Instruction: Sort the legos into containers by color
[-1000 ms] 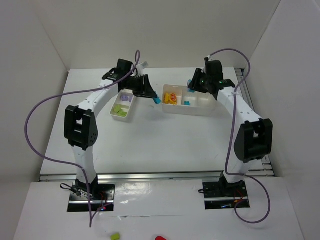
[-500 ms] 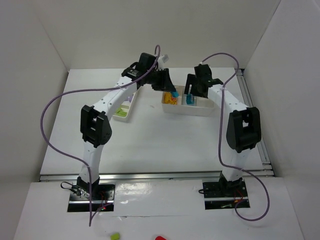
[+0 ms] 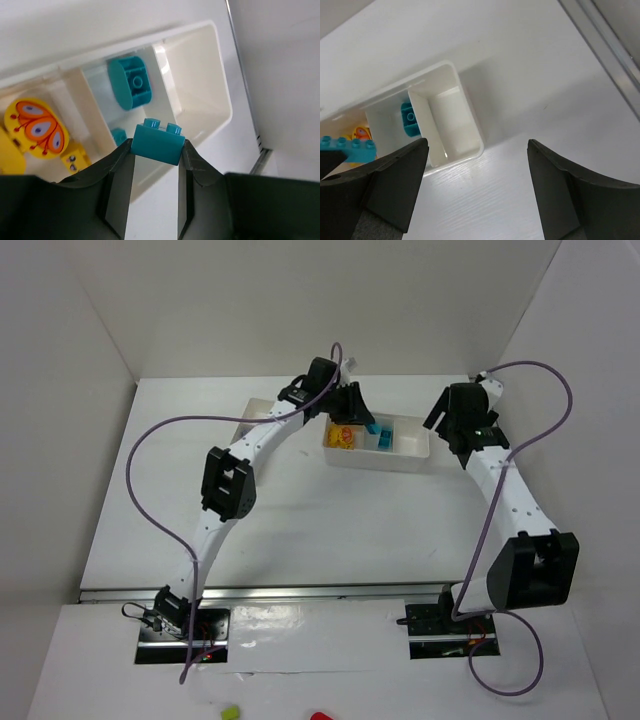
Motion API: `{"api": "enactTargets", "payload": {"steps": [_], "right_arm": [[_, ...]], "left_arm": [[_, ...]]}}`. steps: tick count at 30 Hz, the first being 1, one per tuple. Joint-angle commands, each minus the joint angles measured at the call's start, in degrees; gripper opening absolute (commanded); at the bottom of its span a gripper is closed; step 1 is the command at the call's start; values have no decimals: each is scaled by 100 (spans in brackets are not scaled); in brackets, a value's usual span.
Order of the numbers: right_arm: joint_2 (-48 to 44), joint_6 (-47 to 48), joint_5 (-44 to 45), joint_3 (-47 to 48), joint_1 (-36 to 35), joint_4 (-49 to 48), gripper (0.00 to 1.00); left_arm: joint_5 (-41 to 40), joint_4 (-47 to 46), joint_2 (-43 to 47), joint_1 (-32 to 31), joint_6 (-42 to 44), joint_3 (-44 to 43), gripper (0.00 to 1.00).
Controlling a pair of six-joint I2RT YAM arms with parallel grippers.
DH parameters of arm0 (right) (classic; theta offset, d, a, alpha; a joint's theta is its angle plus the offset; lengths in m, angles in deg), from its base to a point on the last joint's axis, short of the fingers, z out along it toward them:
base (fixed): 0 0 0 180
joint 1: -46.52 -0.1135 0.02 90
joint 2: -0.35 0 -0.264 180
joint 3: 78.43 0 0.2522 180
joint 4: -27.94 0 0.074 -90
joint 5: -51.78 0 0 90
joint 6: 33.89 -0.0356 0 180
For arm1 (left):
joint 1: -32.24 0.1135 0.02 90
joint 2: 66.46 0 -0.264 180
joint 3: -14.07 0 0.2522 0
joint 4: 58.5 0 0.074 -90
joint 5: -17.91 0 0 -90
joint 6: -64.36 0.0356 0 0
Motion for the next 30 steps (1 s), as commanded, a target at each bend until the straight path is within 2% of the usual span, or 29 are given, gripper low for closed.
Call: {"api": "enactTargets", "payload": {"steps": [1, 2, 4, 5, 6, 9, 15, 18, 20, 22, 27, 30], "right_arm": [[-220, -22, 171, 35, 152, -241, 87], [-220, -21, 170, 88, 153, -110, 87], [-281, 48, 170, 150, 205, -48, 88], [-360, 49, 109, 150, 205, -47, 88], [-361, 49, 109, 98, 205, -125, 88], [-431, 49, 38, 27, 205, -179, 88], [-370, -4, -129, 27, 205, -126, 88], [-265, -4, -181, 106, 205, -56, 95], [-264, -74, 176, 167, 205, 84, 100], [-264, -136, 424, 220, 205, 251, 100], [-501, -206, 706, 71, 205, 314, 100], [-650, -259, 706, -87, 205, 313, 100]], "left_arm": [[163, -608, -370, -87, -577, -433, 24], [163, -608, -423, -88, -579, -433, 38], [286, -766, -477, -88, -649, -433, 54], [287, -766, -477, -88, -649, -433, 60], [287, -766, -424, -88, -649, -372, 78], [287, -766, -266, -88, -535, -319, 100], [339, -766, 621, -88, -228, -134, 100], [392, -766, 1341, -88, 53, 269, 100], [454, -671, 1728, -88, 316, 645, 100], [506, -565, 2297, -26, 554, 937, 100], [-38, 418, 3205, 702, 986, 1604, 100], [-100, 552, 3837, 1142, 1064, 1965, 100]]}}
